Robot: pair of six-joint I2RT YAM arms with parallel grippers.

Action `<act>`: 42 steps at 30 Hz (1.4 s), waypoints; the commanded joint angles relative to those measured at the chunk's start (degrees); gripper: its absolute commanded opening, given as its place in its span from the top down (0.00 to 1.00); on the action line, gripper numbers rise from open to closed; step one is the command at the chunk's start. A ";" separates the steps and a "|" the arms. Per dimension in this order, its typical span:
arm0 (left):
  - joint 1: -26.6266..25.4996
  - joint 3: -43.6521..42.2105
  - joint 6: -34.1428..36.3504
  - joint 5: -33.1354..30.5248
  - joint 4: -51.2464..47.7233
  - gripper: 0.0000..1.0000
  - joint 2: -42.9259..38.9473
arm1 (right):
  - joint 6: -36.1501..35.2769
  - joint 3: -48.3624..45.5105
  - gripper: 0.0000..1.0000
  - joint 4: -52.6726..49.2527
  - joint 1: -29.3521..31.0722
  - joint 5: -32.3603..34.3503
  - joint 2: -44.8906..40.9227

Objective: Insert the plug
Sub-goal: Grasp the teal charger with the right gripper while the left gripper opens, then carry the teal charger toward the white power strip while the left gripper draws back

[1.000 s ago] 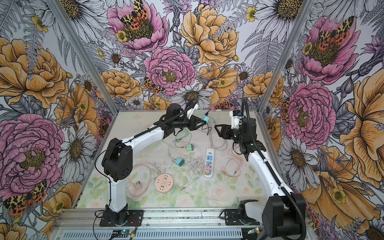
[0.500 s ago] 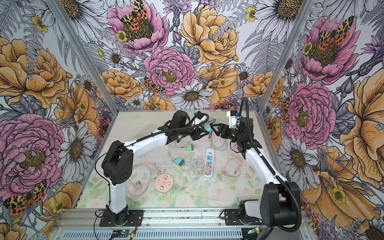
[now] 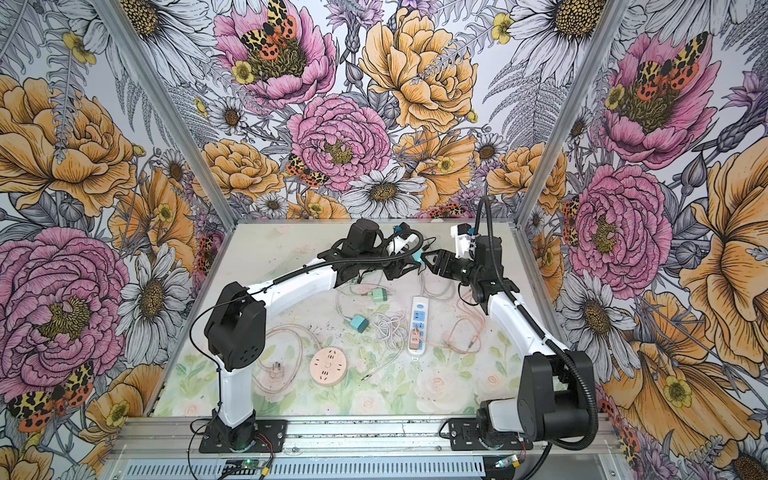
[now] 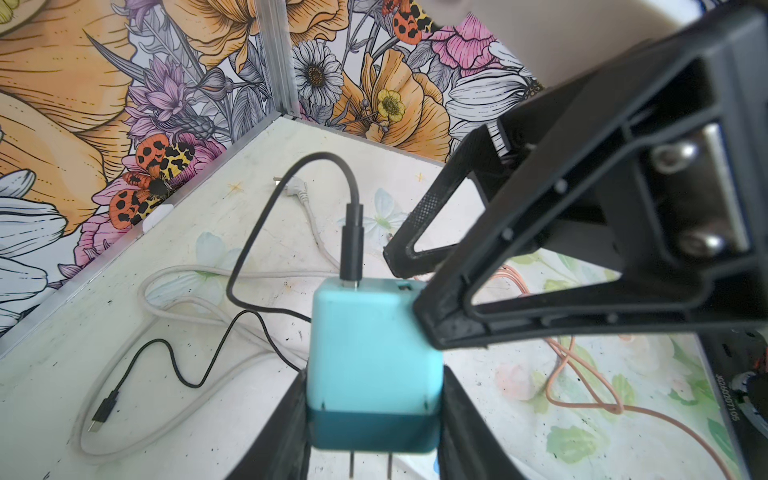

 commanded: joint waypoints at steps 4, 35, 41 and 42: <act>-1.30 3.56 2.64 1.67 0.57 0.64 1.56 | -1.45 1.85 0.41 -0.74 -0.13 -0.75 1.60; -3.00 0.55 2.49 -9.53 2.70 0.28 -2.60 | -4.44 3.30 1.00 -9.23 0.04 11.90 2.87; -1.72 -9.43 -4.99 -18.54 3.58 0.28 -8.24 | -4.32 5.17 1.00 -15.43 3.68 21.37 1.45; -1.44 -10.73 -6.29 -20.82 2.81 0.28 -8.55 | -4.43 5.48 1.00 -16.36 4.47 23.14 1.00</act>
